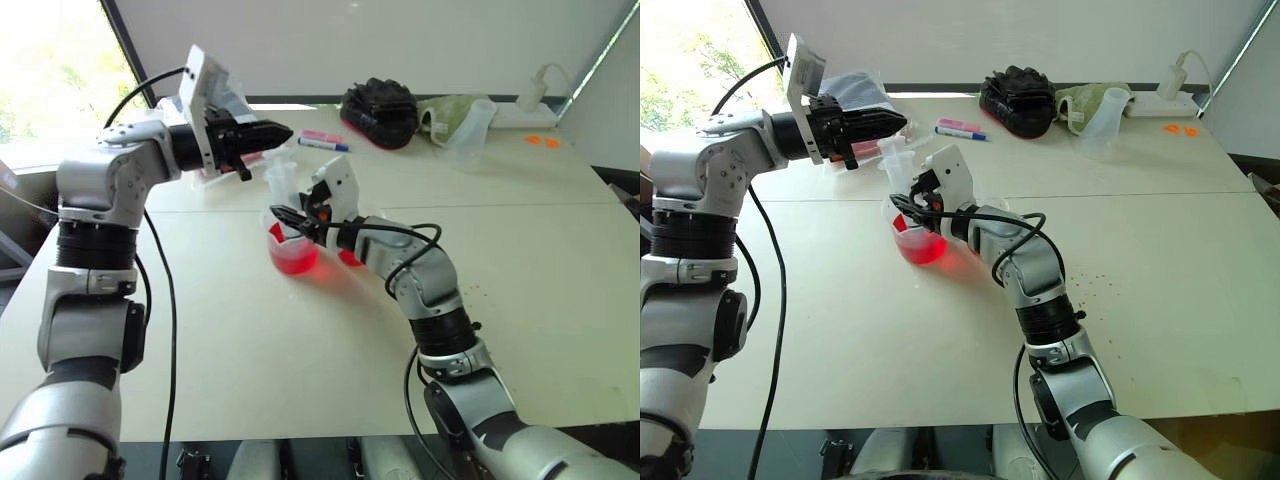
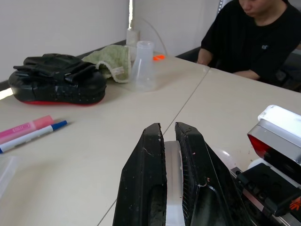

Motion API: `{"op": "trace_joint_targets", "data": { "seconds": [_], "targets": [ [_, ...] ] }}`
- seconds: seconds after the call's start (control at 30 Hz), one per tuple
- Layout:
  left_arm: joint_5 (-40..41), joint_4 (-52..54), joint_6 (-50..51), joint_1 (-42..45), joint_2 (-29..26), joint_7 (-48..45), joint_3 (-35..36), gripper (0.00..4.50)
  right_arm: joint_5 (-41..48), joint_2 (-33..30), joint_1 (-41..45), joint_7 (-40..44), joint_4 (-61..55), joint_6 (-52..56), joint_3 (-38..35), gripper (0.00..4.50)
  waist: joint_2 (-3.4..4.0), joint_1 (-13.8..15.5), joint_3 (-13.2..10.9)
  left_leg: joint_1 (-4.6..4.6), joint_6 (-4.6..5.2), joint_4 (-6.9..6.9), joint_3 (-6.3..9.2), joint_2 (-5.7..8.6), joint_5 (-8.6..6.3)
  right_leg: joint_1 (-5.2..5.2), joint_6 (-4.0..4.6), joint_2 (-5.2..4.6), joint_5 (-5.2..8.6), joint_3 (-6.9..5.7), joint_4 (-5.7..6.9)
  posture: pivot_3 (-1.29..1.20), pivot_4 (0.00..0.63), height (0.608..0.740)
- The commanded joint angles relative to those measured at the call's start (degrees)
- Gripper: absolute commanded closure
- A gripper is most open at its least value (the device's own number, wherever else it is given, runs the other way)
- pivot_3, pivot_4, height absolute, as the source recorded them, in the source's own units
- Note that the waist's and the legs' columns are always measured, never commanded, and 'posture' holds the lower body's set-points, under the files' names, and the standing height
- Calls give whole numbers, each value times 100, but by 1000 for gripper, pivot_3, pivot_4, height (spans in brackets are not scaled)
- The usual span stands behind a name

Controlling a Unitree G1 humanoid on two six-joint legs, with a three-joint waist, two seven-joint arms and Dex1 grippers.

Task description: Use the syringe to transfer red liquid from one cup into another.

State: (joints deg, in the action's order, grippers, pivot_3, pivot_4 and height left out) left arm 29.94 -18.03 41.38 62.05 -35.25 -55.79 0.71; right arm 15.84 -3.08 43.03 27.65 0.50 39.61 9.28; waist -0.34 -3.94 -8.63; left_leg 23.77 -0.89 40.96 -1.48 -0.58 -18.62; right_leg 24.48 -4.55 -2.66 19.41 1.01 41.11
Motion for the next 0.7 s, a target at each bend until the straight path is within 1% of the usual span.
{"op": "trace_joint_targets", "data": {
  "seconds": [0.03,0.7],
  "targets": [
    [-295,-76,-424,439,-251,265,324,4460,24,-20,-120,184,-268,60,292,3124,0,1,0,0,0,0,0,0,0,0,0,0,0,0,0,0,150,711],
    [-324,-247,-576,565,-272,293,335,4460,-25,-44,-141,245,-304,91,337,3124,0,2,0,0,0,-1,0,0,0,0,0,0,0,0,0,0,150,711]
  ]
}}
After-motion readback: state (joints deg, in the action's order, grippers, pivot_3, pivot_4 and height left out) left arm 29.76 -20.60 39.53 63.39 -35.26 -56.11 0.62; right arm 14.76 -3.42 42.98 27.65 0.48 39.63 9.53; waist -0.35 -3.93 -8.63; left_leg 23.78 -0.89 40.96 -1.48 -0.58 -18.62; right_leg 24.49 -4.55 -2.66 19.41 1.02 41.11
